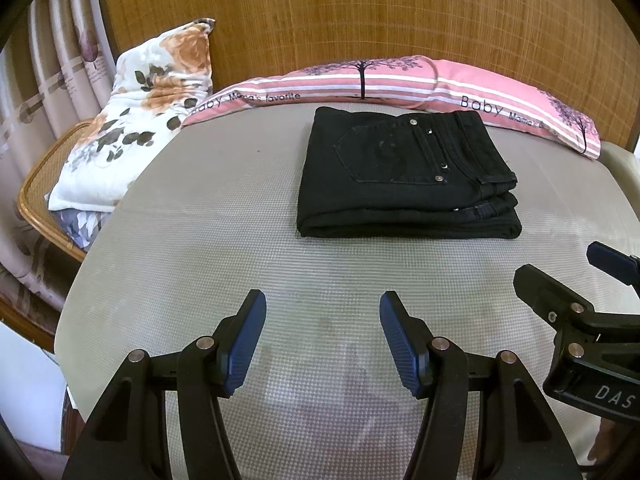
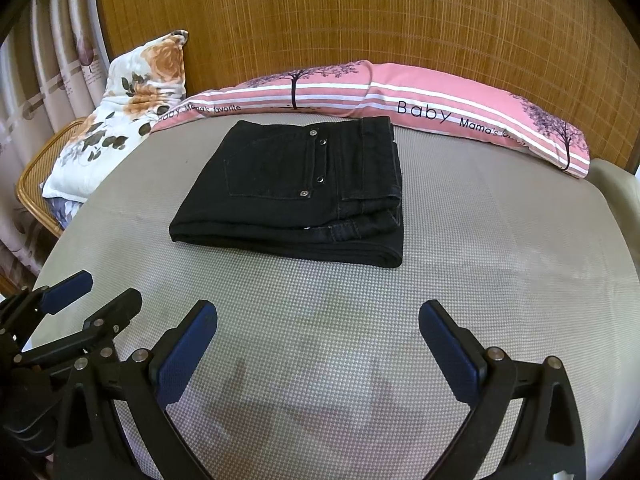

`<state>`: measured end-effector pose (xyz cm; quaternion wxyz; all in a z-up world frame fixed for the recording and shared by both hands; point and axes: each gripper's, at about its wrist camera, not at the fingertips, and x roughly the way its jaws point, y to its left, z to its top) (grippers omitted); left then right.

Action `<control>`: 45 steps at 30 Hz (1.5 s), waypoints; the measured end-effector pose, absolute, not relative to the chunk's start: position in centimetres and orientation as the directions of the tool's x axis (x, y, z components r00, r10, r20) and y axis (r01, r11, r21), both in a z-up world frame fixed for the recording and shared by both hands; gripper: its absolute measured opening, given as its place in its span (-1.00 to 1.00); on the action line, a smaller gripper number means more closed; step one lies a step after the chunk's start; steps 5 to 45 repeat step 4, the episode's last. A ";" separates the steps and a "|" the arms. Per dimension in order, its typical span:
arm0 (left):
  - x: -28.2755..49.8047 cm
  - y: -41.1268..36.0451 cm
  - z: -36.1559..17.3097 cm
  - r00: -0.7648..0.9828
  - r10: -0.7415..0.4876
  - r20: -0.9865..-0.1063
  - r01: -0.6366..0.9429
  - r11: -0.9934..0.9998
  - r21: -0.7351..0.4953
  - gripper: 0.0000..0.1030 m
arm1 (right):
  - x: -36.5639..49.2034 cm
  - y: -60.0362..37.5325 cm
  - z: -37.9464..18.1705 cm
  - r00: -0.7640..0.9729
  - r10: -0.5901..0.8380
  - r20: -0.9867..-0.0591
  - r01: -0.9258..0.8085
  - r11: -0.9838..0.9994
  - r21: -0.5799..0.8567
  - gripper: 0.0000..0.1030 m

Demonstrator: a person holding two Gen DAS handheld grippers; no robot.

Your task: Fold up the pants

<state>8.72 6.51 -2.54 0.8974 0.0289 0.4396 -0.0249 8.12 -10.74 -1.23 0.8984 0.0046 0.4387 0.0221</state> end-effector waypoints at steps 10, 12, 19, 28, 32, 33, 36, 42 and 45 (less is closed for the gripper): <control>9.5 6.7 -2.5 0.609 -0.029 -0.793 0.082 0.996 0.027 0.17 | 8.3 -10.7 -1.3 0.614 0.042 -0.788 -0.034 0.999 0.026 0.94; 9.5 6.7 -2.5 0.609 -0.029 -0.793 0.082 0.996 0.027 0.17 | 8.3 -10.7 -1.3 0.614 0.042 -0.788 -0.034 0.999 0.026 0.94; 9.5 6.7 -2.5 0.609 -0.029 -0.793 0.082 0.996 0.027 0.17 | 8.3 -10.7 -1.3 0.614 0.042 -0.788 -0.034 0.999 0.026 0.94; 9.5 6.7 -2.5 0.609 -0.029 -0.793 0.082 0.996 0.027 0.17 | 8.3 -10.7 -1.3 0.614 0.042 -0.788 -0.034 0.999 0.026 0.94; 9.5 6.7 -2.5 0.609 -0.029 -0.793 0.082 0.996 0.027 0.17 | 8.3 -10.7 -1.3 0.614 0.042 -0.788 -0.034 0.999 0.026 0.94; 9.5 6.7 -2.5 0.609 -0.029 -0.793 0.082 0.996 0.027 0.17 | 8.3 -10.7 -1.3 0.614 0.042 -0.788 -0.034 0.999 0.026 0.94; 9.5 6.7 -2.5 0.609 -0.029 -0.793 0.082 0.996 0.027 0.17 | 8.3 -10.7 -1.3 0.614 0.042 -0.788 -0.034 0.999 0.026 0.94; 9.5 6.7 -2.5 0.609 -0.029 -0.793 0.082 0.996 0.027 0.17 | 8.3 -10.7 -1.3 0.614 0.042 -0.788 -0.034 0.999 0.026 0.94; 9.5 6.7 -2.5 0.609 -0.029 -0.793 0.082 0.996 0.027 0.17 | 8.3 -10.7 -1.3 0.614 0.042 -0.788 -0.034 0.999 0.026 0.94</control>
